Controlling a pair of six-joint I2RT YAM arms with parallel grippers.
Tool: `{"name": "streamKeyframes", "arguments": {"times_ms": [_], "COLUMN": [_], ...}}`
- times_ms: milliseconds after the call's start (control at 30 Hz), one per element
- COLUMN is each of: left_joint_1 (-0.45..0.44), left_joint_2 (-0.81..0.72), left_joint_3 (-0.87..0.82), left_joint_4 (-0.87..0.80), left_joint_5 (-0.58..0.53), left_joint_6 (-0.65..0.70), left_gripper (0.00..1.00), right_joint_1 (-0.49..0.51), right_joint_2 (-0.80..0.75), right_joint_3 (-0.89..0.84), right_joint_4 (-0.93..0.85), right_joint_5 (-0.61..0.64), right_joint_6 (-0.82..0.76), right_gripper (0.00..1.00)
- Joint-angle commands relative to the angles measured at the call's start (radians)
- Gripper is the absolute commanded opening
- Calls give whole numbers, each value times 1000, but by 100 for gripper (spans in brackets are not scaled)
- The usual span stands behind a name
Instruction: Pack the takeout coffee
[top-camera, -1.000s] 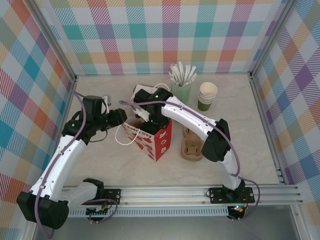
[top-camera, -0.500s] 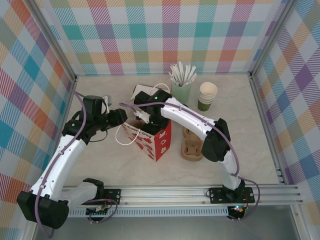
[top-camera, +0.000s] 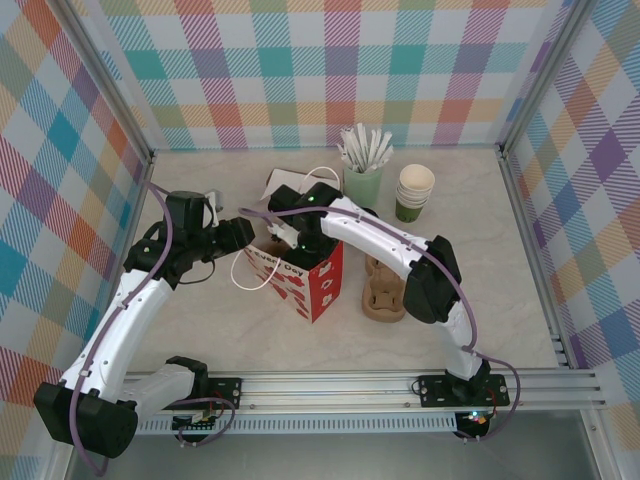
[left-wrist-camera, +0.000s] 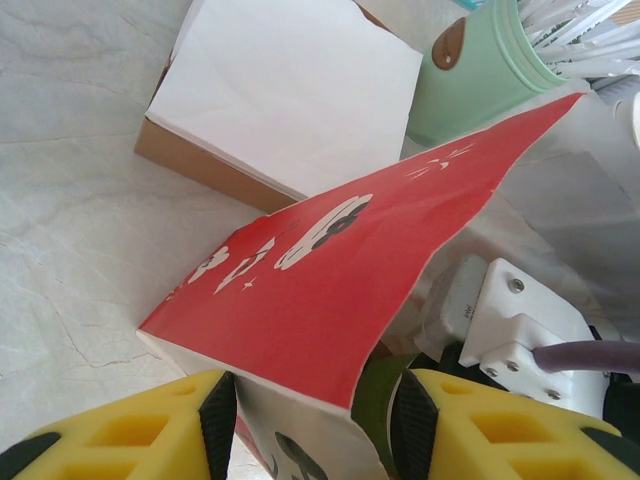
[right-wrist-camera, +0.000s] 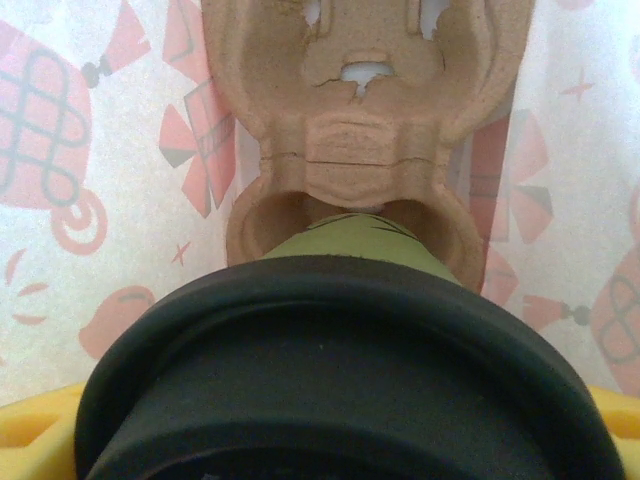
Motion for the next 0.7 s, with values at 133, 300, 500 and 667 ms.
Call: {"name": "streamKeyframes", "arguments": {"times_ms": [133,300,500,667], "left_joint_1": [-2,-2,-2,-2], "left_joint_2": [12,10,13,12], "left_joint_3": [8,6,6,5], "left_joint_4": [-23,-22,-23,-23], "left_joint_5": [-16,-16,-16,-17], "left_joint_6": [24,21,21,20], "left_gripper": [48,48,49,48], "right_joint_1": [-8,-8,-8,-8], "right_joint_2": [12,11,13,18], "right_joint_3": [-53,-84,-121,-155], "right_joint_4": [39,70,98,115], "right_joint_5": [-5,-5,-10,-17], "right_joint_6": [7,5,-1,-5], "right_gripper": [82,82,82,82]}}
